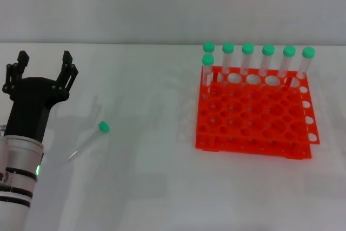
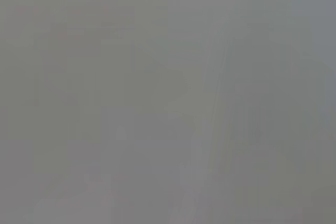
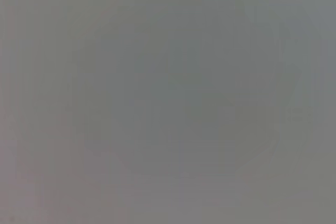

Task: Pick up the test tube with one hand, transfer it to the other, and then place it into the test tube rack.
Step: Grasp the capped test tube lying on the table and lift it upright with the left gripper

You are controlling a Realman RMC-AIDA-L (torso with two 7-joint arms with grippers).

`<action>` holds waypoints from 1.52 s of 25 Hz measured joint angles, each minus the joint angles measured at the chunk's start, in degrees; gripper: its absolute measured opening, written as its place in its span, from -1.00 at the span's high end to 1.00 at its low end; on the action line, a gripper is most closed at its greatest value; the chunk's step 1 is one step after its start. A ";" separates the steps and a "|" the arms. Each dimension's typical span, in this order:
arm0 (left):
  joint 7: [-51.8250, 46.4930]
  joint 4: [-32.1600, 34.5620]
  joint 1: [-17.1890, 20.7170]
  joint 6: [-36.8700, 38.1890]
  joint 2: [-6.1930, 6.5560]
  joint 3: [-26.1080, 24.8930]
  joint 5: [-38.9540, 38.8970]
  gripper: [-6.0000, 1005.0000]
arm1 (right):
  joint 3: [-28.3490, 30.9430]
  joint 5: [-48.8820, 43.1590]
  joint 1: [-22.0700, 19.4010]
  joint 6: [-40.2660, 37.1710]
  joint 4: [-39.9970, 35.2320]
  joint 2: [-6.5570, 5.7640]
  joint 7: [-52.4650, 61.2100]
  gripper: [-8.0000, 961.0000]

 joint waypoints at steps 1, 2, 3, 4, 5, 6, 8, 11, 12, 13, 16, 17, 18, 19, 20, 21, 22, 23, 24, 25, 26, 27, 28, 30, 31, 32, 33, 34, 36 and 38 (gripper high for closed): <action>-0.01 -0.01 0.01 0.00 0.00 0.00 -0.01 -0.76 | -0.01 0.00 0.00 0.00 -0.01 0.00 0.00 -0.85; -0.01 -0.03 0.01 0.00 0.00 0.00 -0.02 -0.76 | -0.01 0.00 0.00 0.00 -0.03 0.00 0.00 -0.84; -0.02 -0.03 0.01 0.00 0.00 0.00 -0.02 -0.76 | -0.02 0.00 0.00 0.00 -0.05 0.00 -0.01 -0.84; -0.02 -0.04 0.01 0.00 0.00 0.00 -0.03 -0.76 | -0.03 0.00 -0.01 0.00 -0.06 0.00 -0.01 -0.84; -0.02 -0.05 0.01 0.00 0.02 0.00 -0.03 -0.76 | -0.04 0.00 -0.01 0.00 -0.06 -0.01 -0.01 -0.84; -0.02 -0.05 0.01 0.00 0.03 -0.01 -0.03 -0.76 | -0.05 0.01 -0.01 0.00 -0.06 -0.02 -0.01 -0.84; -0.02 -0.07 0.01 0.00 0.08 -0.06 -0.02 -0.76 | -0.05 0.01 -0.01 0.00 -0.10 -0.06 -0.02 -0.84; -0.02 -0.08 0.01 0.00 0.09 -0.12 0.03 -0.76 | -0.05 0.00 -0.01 0.00 -0.24 -0.09 -0.03 -0.84; -0.02 -0.07 0.01 0.00 0.09 -0.14 0.05 -0.76 | -0.05 0.00 -0.01 0.00 -0.29 -0.09 -0.03 -0.84; -0.03 -0.04 0.01 0.01 0.10 -0.15 0.05 -0.76 | -0.05 0.00 -0.01 0.01 -0.32 -0.09 -0.04 -0.84; -0.08 0.13 -0.06 0.01 0.09 -0.20 0.04 -0.76 | -0.05 0.01 -0.01 0.33 -0.43 -0.17 -0.05 -0.84; -0.09 0.28 -0.12 0.01 0.10 -0.22 0.01 -0.76 | -0.05 0.00 -0.01 0.41 -0.44 -0.19 -0.05 -0.84; -0.09 0.63 -0.14 0.05 0.14 -0.25 -0.07 -0.76 | -0.05 0.01 0.00 0.44 -0.45 -0.19 -0.06 -0.84; -0.10 1.11 -0.10 0.13 0.17 -0.28 -0.12 -0.76 | -0.05 0.01 0.05 0.45 -0.45 -0.20 -0.06 -0.84; -0.11 1.76 -0.03 0.33 0.26 -0.29 -0.15 -0.76 | -0.05 0.01 0.07 0.46 -0.45 -0.22 -0.06 -0.84; -0.11 2.14 0.00 0.46 0.30 -0.29 -0.17 -0.76 | -0.05 0.00 0.11 0.47 -0.45 -0.24 -0.06 -0.84; -0.11 2.59 0.00 0.60 0.35 -0.28 -0.16 -0.76 | -0.05 0.01 0.17 0.48 -0.43 -0.27 -0.09 -0.84; -0.11 3.15 0.01 0.83 0.39 -0.28 -0.15 -0.76 | -0.05 0.01 0.26 0.49 -0.33 -0.28 -0.14 -0.84; -0.11 3.89 0.04 1.30 0.46 -0.30 -0.10 -0.76 | -0.05 0.00 0.35 0.52 -0.21 -0.28 -0.21 -0.85; -0.11 4.46 0.04 1.80 0.56 -0.34 -0.10 -0.76 | -0.05 0.00 0.53 0.68 -0.04 -0.28 -0.34 -0.85; -0.11 5.32 0.04 2.81 0.79 -0.43 -0.14 -0.76 | -0.05 0.00 0.60 0.81 0.00 -0.28 -0.40 -0.84; -0.11 6.03 0.03 3.63 1.01 -0.60 -0.22 -0.76 | -0.05 0.01 0.70 1.05 0.02 -0.31 -0.48 -0.84; -0.11 6.84 0.02 4.82 1.28 -0.94 -0.21 -0.76 | -0.05 0.01 0.77 1.23 0.02 -0.33 -0.53 -0.84; -0.11 9.33 0.09 8.36 2.21 -2.27 -0.03 -0.76 | -0.05 0.00 0.92 1.40 0.02 -0.38 -0.57 -0.84; -0.11 10.55 0.19 9.93 2.63 -2.84 0.06 -0.76 | -0.05 0.00 0.93 1.41 0.02 -0.39 -0.58 -0.84; -0.11 12.07 0.32 12.17 3.20 -3.48 0.16 -0.76 | -0.05 0.00 0.93 1.42 0.03 -0.38 -0.58 -0.84; -0.10 13.39 0.43 13.69 3.83 -3.85 0.27 -0.76 | -0.04 0.01 0.94 1.42 0.05 -0.38 -0.59 -0.84; -0.07 14.64 0.53 15.15 4.41 -4.05 0.29 -0.76 | -0.04 0.01 0.94 1.42 0.07 -0.39 -0.59 -0.84; 0.22 18.02 0.69 19.60 6.10 -4.92 0.38 -0.76 | -0.05 0.00 0.95 1.42 0.10 -0.43 -0.59 -0.84; 0.37 19.91 0.73 23.47 7.19 -6.15 0.57 -0.76 | -0.05 0.00 0.96 1.42 0.11 -0.48 -0.59 -0.84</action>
